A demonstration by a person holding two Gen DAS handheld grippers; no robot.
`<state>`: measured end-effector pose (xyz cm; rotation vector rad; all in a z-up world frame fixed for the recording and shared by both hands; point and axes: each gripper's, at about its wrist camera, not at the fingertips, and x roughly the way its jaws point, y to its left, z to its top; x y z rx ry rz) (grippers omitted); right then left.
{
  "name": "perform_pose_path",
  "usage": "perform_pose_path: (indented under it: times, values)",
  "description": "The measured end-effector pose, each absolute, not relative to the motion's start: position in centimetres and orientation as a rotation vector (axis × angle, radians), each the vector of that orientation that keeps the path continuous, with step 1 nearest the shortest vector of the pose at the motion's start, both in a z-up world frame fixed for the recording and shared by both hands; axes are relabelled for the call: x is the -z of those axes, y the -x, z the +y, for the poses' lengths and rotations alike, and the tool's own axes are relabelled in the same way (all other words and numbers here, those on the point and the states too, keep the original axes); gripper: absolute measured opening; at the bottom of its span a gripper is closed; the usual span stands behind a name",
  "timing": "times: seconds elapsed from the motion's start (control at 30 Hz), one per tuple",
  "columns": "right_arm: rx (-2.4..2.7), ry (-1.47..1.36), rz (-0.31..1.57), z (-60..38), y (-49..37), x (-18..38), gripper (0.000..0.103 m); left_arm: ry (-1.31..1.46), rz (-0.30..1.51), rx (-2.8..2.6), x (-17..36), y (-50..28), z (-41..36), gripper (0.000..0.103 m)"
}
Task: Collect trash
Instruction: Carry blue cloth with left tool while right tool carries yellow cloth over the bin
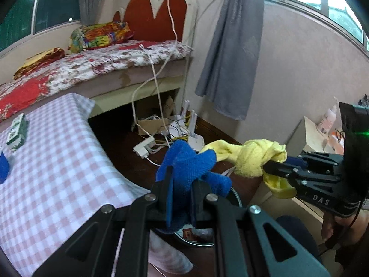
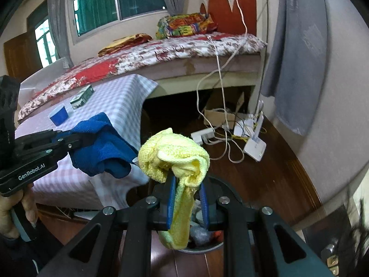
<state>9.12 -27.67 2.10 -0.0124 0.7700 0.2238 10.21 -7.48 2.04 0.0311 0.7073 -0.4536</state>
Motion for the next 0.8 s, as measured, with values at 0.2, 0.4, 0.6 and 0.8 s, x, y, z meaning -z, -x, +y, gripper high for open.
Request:
perform_pose_path:
  times: [0.2,0.4,0.6,0.8]
  values:
    - [-0.203,0.012,0.815,-28.9,-8.2,-0.4,0.020,-0.029,0.760,0.472,0.2,-10.1,-8.9,0.013]
    - [-0.180,0.026,0.873,-29.6,-7.9,2.1,0.020,-0.019,0.825,0.495,2.9,-9.8,-10.6,0.013]
    - [-0.171,-0.009,0.937,-30.6,-7.8,4.8,0.021,-0.009,0.881,0.512,5.2,-9.6,-12.4,0.013]
    - [-0.152,-0.016,0.994,-31.4,-8.3,7.3,0.021,-0.005,0.930,0.476,7.5,-10.3,-13.2,0.013]
